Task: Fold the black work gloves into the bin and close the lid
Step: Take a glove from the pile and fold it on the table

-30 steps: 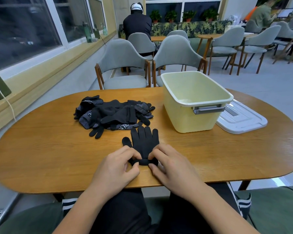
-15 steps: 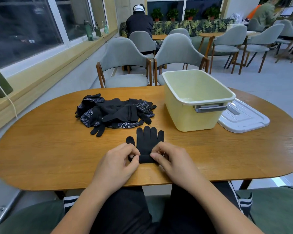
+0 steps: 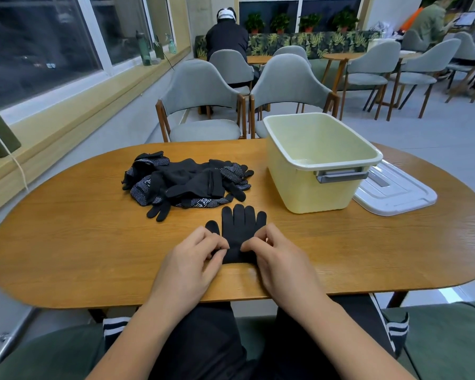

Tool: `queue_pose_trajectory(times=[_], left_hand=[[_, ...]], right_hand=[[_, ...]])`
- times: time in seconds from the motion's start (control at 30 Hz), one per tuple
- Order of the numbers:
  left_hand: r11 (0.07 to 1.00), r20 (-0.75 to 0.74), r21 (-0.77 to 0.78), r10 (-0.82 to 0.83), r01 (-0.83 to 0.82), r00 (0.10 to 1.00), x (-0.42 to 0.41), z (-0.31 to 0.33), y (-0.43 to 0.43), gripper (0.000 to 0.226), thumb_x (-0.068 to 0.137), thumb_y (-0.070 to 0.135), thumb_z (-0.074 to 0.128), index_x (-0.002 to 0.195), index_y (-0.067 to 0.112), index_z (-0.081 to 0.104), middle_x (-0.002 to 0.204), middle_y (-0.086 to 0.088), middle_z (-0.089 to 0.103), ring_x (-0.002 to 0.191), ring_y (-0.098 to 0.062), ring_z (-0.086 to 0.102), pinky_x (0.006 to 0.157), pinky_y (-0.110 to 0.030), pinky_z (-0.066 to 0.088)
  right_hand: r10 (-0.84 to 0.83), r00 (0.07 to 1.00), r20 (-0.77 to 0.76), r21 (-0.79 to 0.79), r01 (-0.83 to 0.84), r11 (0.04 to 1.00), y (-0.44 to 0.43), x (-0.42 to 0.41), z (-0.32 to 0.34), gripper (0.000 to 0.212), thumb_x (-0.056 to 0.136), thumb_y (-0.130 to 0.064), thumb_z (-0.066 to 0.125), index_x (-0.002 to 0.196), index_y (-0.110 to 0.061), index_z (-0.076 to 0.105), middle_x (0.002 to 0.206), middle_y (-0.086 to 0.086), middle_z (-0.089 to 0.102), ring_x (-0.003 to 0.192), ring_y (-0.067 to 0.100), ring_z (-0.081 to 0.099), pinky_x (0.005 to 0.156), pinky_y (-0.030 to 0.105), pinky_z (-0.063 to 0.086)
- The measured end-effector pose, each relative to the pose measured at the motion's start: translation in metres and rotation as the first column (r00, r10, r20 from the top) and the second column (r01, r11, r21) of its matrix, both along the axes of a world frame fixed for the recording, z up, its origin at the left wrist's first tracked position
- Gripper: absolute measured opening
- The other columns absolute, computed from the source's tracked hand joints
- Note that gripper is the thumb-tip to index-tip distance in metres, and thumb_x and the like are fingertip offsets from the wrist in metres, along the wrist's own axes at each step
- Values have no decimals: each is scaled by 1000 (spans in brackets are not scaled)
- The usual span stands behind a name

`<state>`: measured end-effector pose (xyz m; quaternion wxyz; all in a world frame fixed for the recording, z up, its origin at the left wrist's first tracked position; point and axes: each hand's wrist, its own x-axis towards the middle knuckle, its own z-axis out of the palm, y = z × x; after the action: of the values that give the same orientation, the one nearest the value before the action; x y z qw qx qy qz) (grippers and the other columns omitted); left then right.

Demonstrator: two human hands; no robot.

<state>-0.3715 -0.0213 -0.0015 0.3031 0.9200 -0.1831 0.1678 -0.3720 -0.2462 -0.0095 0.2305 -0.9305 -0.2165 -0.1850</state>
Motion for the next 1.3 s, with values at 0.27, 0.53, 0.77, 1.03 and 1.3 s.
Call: queue_pose_trajectory(times=[0.27, 0.53, 0.77, 1.03, 1.3], left_hand=[[995, 6, 87, -38, 38, 999, -1, 3, 1, 21, 93, 23, 71, 105, 38, 65, 106, 26, 56, 97, -1, 58, 81, -20, 47], [998, -32, 50, -34, 36, 999, 1, 2, 3, 27, 91, 26, 73, 113, 40, 68, 105, 28, 60, 100, -1, 59, 84, -26, 53], [998, -141, -59, -12, 4, 990, 1, 1, 4, 20, 95, 22, 67, 101, 41, 63, 96, 16, 64, 96, -11, 62, 81, -32, 54], [997, -189, -72, 20, -34, 982, 9, 0, 3, 15, 99, 27, 61, 89, 38, 62, 96, 17, 60, 92, -10, 59, 76, -34, 52], [996, -87, -70, 42, -48, 995, 6, 2, 2, 12, 100, 29, 68, 101, 42, 66, 104, 18, 58, 94, -9, 60, 77, -35, 54]], right_hand=[[51, 999, -16, 9, -51, 999, -2, -6, 2, 22, 94, -23, 61, 115, -27, 67, 112, -12, 53, 87, 9, 55, 63, 32, 50], [36, 997, -72, 36, -33, 999, 0, -1, 0, 18, 102, -37, 62, 120, -35, 61, 116, -19, 54, 100, 3, 56, 75, 24, 48], [118, 974, -192, 174, -85, 981, -3, 3, 5, 10, 102, -37, 62, 107, -39, 54, 98, -20, 57, 89, 2, 52, 75, 31, 46], [41, 975, -220, 164, -4, 986, -2, 15, 1, 12, 106, -43, 57, 96, -36, 59, 91, -17, 59, 94, 6, 52, 86, 35, 44], [7, 990, -142, 202, 22, 979, 0, 13, -3, 7, 107, -39, 62, 110, -34, 66, 105, -17, 43, 93, 6, 53, 82, 33, 53]])
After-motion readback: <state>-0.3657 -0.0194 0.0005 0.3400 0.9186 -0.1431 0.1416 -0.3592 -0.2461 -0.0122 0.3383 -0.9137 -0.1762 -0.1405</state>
